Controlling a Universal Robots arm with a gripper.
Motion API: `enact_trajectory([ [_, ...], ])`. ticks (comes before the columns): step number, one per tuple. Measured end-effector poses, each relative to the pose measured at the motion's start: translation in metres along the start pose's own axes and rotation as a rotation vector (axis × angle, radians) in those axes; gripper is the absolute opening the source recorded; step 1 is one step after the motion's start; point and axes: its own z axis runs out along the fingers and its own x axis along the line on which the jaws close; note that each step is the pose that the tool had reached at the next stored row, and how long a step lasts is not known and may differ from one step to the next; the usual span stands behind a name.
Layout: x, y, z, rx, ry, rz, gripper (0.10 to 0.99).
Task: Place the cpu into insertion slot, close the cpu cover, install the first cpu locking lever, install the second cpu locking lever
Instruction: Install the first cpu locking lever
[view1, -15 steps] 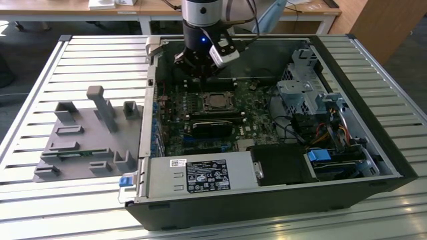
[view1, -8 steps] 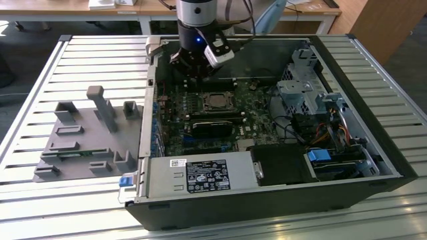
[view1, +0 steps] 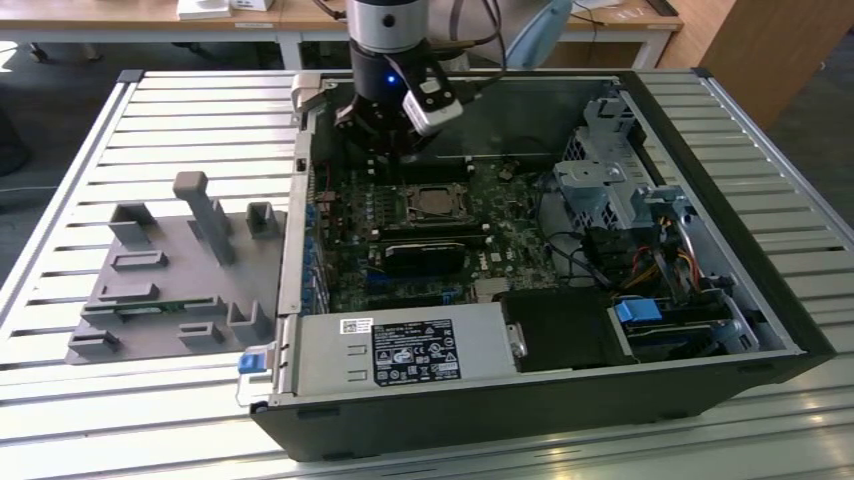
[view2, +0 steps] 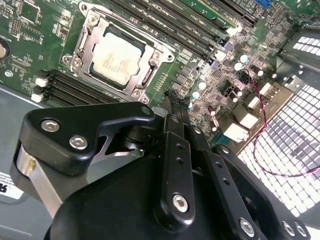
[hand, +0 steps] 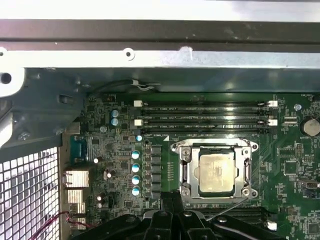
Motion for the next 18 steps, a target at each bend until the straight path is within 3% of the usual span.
enact_trajectory([
  [18,0.0079,0.0228,0.0073,-0.002,-0.0001,0.002,0.106],
])
